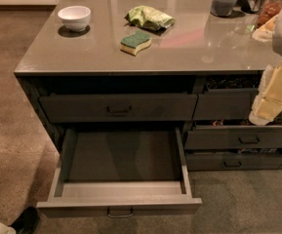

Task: Place green jalapeno chip bag into middle drawer

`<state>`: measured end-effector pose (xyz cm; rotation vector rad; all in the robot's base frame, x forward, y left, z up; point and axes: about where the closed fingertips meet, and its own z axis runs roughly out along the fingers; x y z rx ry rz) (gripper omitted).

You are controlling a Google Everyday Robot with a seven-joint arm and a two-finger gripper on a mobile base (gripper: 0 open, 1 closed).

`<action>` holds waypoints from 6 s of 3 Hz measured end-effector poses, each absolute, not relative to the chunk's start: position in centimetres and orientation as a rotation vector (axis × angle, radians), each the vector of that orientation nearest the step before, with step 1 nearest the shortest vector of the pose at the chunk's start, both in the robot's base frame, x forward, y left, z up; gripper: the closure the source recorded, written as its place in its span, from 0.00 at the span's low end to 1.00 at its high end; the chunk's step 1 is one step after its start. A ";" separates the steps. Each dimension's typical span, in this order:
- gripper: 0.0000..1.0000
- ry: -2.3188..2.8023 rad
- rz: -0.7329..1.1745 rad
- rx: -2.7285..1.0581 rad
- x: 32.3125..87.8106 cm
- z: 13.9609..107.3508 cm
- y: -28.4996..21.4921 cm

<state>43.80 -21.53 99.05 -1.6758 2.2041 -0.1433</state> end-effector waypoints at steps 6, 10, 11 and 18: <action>0.00 2.077 0.017 -0.668 68.6 103.8 -23.4; 0.00 1.980 0.135 -0.421 75.5 103.3 -20.6; 0.00 1.958 0.199 -0.339 81.0 103.3 -17.1; 0.00 1.996 0.416 -0.439 92.1 92.0 -10.4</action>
Offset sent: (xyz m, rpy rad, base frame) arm 0.1256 -0.0162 0.0165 0.3139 -0.2303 -0.2794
